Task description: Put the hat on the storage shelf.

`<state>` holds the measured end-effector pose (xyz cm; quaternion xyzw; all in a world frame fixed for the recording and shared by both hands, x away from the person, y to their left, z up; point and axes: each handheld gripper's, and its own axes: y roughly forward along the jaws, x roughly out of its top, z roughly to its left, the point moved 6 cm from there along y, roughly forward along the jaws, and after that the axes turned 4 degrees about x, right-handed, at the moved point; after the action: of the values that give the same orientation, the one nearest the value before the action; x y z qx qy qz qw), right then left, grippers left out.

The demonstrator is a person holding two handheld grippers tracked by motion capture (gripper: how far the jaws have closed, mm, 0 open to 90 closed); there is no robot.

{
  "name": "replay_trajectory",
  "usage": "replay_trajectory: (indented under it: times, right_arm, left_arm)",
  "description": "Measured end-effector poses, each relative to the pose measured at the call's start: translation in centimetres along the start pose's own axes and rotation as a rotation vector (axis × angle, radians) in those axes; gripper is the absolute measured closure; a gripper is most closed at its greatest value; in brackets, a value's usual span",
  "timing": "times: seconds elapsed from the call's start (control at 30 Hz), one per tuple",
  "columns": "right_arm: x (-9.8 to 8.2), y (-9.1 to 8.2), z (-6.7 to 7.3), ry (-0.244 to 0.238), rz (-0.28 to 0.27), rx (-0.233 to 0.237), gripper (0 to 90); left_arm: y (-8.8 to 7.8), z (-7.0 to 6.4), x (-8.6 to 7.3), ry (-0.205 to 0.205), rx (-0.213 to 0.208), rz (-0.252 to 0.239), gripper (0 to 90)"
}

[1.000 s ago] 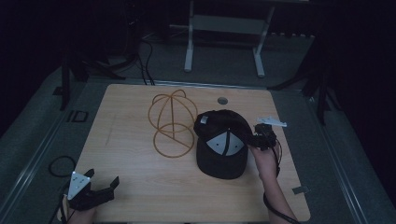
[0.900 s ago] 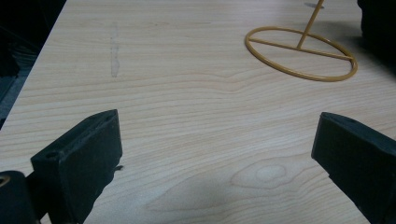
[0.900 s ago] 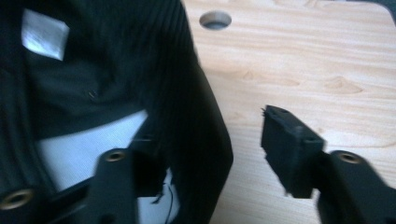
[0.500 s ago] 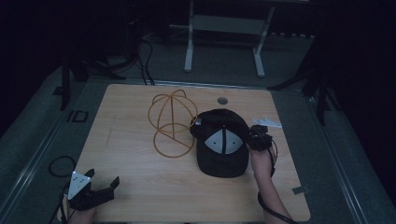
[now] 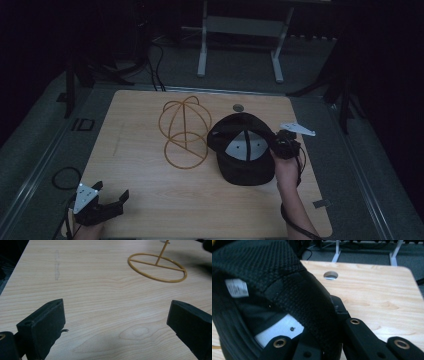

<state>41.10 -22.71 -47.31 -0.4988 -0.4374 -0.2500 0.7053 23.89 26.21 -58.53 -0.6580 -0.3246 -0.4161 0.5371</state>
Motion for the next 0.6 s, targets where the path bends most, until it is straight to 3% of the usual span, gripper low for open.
replay_trajectory:
  times: [0.2,0.4,0.6]
  right_arm:
    - [1.2,-2.4,-0.5,-0.016,-0.049,0.0,88.9]
    - [1.8,-3.9,-0.7,-0.044,-0.072,-0.006,88.9]
    - [2.3,-6.4,0.0,-0.071,-0.121,0.019,88.8]
  left_arm:
    - [0.1,-0.6,0.1,0.003,-0.018,0.006,2.5]
    - [0.0,-2.0,0.6,0.008,-0.054,-0.01,2.5]
    - [0.2,-5.3,1.4,0.052,-0.145,0.001,2.5]
